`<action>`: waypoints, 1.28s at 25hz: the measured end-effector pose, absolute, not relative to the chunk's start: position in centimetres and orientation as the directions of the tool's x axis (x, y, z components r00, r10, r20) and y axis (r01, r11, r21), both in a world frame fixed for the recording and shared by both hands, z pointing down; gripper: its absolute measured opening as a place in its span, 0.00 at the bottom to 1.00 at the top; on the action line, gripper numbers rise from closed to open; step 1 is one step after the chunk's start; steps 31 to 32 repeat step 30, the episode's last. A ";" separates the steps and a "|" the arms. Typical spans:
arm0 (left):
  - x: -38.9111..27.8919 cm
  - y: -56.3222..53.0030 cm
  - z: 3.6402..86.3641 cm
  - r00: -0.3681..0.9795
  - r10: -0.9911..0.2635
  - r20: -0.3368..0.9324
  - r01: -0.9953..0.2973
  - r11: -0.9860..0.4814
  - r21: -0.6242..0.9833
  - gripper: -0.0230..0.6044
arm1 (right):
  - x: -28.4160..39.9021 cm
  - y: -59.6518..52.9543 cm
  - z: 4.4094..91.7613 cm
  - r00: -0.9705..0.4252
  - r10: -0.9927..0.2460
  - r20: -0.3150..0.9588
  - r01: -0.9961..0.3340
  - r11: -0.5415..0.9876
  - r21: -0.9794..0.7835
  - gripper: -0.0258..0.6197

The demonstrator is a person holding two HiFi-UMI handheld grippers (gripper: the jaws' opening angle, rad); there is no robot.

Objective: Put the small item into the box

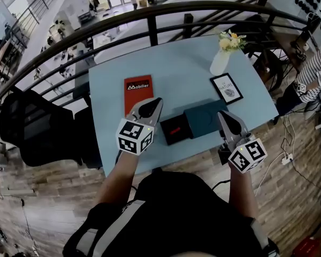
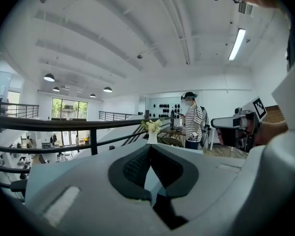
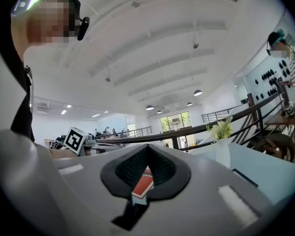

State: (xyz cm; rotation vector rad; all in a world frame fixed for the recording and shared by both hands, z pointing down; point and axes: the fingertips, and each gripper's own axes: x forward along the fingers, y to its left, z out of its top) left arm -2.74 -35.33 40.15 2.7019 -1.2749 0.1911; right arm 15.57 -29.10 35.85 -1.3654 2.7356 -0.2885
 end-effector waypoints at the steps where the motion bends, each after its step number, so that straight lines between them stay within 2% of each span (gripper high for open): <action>1: -3.1 -35.5 39.8 0.624 -0.762 0.171 -0.780 -0.621 0.077 0.05 | 15.5 -29.1 35.6 -0.608 -0.794 0.014 -0.781 0.594 -0.191 0.04; 7: -3.5 -35.1 39.2 0.618 -0.769 0.162 -0.785 -0.615 0.076 0.05 | 15.0 -28.7 35.5 -0.602 -0.798 0.015 -0.795 0.598 -0.102 0.04; 15: -3.2 -34.2 39.9 0.627 -0.759 0.176 -0.778 -0.622 0.089 0.05 | 14.9 -28.5 38.2 -0.604 -0.794 0.070 -0.793 0.589 -0.157 0.04; 32: -3.0 -33.9 40.5 0.614 -0.764 0.198 -0.788 -0.607 0.100 0.05 | 15.6 -27.8 38.4 -0.601 -0.796 0.068 -0.793 0.584 -0.172 0.04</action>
